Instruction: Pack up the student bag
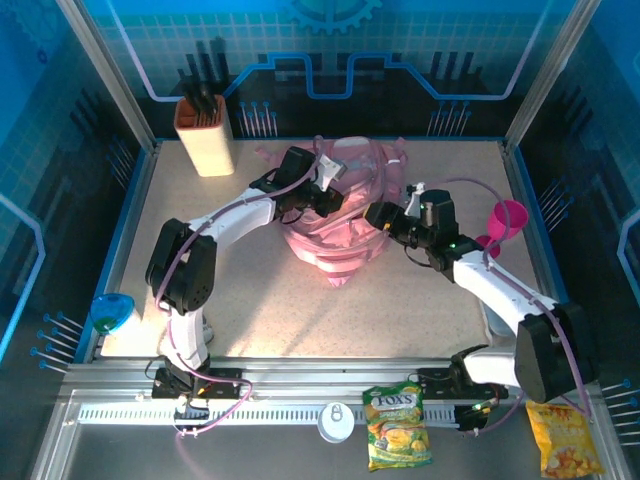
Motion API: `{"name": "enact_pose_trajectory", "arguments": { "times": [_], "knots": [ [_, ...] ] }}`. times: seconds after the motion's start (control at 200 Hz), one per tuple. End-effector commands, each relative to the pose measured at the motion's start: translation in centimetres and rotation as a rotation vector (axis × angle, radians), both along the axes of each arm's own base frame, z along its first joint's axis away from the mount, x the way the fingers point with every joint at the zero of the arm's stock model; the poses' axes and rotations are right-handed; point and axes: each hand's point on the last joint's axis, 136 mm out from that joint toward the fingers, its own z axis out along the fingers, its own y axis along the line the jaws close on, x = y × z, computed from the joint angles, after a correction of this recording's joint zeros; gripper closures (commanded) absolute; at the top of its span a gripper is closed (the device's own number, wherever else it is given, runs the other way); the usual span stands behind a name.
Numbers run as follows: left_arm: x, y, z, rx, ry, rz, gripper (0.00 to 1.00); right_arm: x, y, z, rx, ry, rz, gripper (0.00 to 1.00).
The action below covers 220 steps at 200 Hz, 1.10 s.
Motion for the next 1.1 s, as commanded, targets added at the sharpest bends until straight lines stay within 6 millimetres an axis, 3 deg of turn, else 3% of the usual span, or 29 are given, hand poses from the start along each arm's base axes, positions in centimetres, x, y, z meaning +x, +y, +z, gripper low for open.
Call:
{"name": "enact_pose_trajectory", "arguments": {
  "times": [0.0,0.14,0.17,0.36,0.725,0.81,0.936,1.096],
  "knots": [
    [0.4,0.3,4.6,-0.07,-0.115,-0.005,0.98,1.4,0.2,0.1,0.168,0.143,-0.073,0.26],
    [-0.3,0.3,4.2,-0.07,-0.107,-0.03,0.98,3.1,1.2,-0.1,0.198,0.165,-0.051,0.28],
    [-0.4,0.3,4.2,-0.071,-0.104,-0.035,0.97,3.9,1.5,1.1,0.209,0.139,-0.045,0.29],
    [-1.0,0.2,3.6,-0.064,-0.088,-0.055,0.97,5.2,1.7,1.9,0.222,0.11,-0.061,0.34],
    [-2.1,-0.3,3.5,-0.075,-0.079,-0.108,0.91,7.0,2.3,0.4,0.24,0.204,-0.097,0.31],
    [-2.5,-0.1,3.2,-0.069,-0.071,-0.107,0.85,7.8,3.0,0.6,0.242,0.209,-0.084,0.3],
    [-3.0,1.2,3.3,-0.079,-0.071,-0.017,0.68,8.4,4.0,-0.2,0.22,0.245,-0.067,0.31],
    [-4.4,3.3,3.2,-0.122,0.003,0.146,0.56,8.4,5.0,-1.8,0.203,0.293,-0.042,0.48]
  ]
}}
